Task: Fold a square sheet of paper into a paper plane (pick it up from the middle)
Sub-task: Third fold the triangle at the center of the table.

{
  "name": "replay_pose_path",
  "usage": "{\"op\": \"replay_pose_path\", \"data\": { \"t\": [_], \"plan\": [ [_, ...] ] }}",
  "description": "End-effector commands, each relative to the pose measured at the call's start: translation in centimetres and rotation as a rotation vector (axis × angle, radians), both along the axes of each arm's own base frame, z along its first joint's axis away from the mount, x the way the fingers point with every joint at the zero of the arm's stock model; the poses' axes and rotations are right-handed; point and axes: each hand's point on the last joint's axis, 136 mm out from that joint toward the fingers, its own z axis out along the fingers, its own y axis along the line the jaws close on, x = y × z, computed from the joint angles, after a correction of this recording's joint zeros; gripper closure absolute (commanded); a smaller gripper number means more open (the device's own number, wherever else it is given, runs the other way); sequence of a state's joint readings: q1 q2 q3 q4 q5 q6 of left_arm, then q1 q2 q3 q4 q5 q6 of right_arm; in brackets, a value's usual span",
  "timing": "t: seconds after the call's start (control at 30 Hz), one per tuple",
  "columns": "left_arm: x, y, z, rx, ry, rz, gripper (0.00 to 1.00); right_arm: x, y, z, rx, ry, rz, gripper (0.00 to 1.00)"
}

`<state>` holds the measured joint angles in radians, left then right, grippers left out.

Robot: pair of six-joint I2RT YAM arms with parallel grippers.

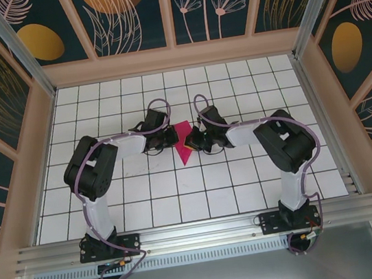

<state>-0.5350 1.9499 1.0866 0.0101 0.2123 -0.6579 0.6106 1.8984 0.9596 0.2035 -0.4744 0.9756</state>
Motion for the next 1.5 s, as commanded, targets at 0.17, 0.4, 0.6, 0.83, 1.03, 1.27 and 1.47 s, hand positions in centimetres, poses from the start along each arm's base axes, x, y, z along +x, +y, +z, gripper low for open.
{"op": "replay_pose_path", "data": {
  "t": [0.17,0.4,0.6,0.83,1.03,1.27,1.47],
  "plan": [
    [-1.0,0.3,-1.7,0.032,0.054,-0.029,0.91,0.4,1.2,0.4,0.027,-0.025,0.042,1.0],
    [-1.0,0.2,-1.7,0.03,0.054,-0.031,0.91,0.3,2.1,0.6,0.052,-0.033,0.087,1.0],
    [-1.1,0.2,-1.8,0.029,0.058,-0.034,0.91,0.3,2.2,-0.1,0.036,-0.025,0.1,1.0],
    [-1.1,0.2,-1.9,0.029,0.061,-0.033,0.91,0.2,2.0,-0.5,0.021,-0.021,0.102,1.0],
    [-1.1,0.2,-1.9,0.029,0.06,-0.034,0.91,0.1,2.1,-0.7,0.019,-0.023,0.111,1.0],
    [-1.1,0.2,-1.8,0.027,0.059,-0.035,0.91,0.1,2.2,-0.9,0.026,-0.019,0.116,1.0],
    [-1.2,0.2,-1.9,0.028,0.063,-0.035,0.91,0.2,2.2,-1.0,0.028,-0.02,0.115,1.0]
  ]
}}
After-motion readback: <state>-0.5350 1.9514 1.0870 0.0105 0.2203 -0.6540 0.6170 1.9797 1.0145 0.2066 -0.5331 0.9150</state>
